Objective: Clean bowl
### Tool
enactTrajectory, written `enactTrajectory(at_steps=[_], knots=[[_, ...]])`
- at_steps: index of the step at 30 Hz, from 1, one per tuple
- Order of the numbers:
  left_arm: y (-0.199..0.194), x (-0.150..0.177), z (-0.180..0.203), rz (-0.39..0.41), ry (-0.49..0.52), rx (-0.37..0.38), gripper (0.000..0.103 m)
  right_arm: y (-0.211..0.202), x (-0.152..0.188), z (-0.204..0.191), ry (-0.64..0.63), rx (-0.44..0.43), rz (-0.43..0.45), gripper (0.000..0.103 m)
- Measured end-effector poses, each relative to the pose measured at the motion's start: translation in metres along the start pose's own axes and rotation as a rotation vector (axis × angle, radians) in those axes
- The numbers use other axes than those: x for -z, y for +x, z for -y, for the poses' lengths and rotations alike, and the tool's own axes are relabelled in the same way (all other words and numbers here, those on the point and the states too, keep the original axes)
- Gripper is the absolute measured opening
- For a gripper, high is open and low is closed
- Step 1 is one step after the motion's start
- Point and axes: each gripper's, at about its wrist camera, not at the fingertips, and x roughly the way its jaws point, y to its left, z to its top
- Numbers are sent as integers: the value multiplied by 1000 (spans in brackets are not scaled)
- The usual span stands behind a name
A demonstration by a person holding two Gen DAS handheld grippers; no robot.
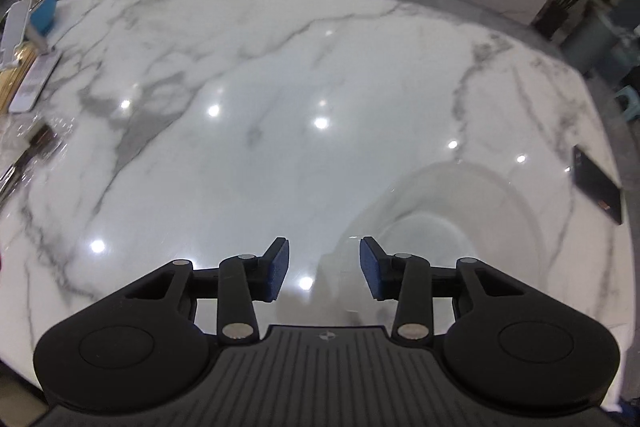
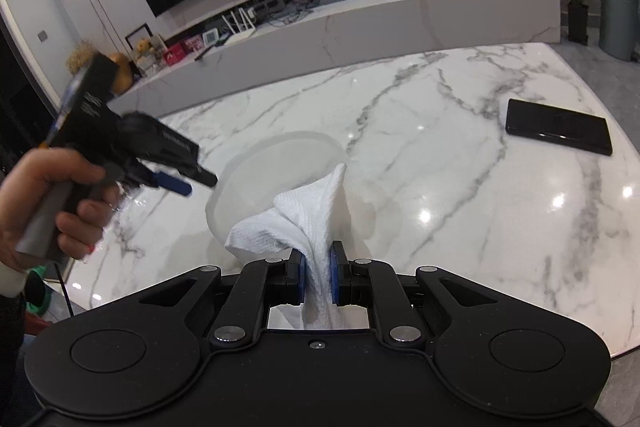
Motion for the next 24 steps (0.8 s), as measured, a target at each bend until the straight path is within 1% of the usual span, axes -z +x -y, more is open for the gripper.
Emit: enactTrajectory(at_steps=[2, 5, 7, 9, 13, 15, 17, 19, 20, 21, 24], knots=[[1, -5, 1, 8, 14, 18, 38, 1, -3, -4, -11, 7, -3, 10], [9, -12, 10, 7, 69, 38, 38, -1, -9, -12, -35, 13, -1, 10], [21, -18, 19, -5, 118, 37, 38, -2, -14, -17, -53, 16, 0, 10], [30, -22, 27, 2, 151, 37, 38, -1, -19, -21, -71, 19, -2, 10], [37, -28, 37, 27, 192, 48, 38, 7, -29, -25, -99, 28, -14, 10], [40, -29, 38, 11, 192, 53, 37, 12, -34, -26, -107, 32, -21, 10], [45, -27, 38, -6, 198, 50, 31, 17, -38, -26, -115, 36, -28, 10], [50, -21, 42, -22, 238, 22, 21, 23, -43, -29, -128, 37, -38, 11], [50, -18, 42, -26, 254, 13, 19, 27, -44, -31, -136, 38, -44, 11], [50, -15, 41, -26, 254, 10, 13, 30, -46, -32, -142, 39, -52, 11], [48, -4, 39, -30, 257, -1, 9, 41, -48, -32, -146, 48, -75, 11]])
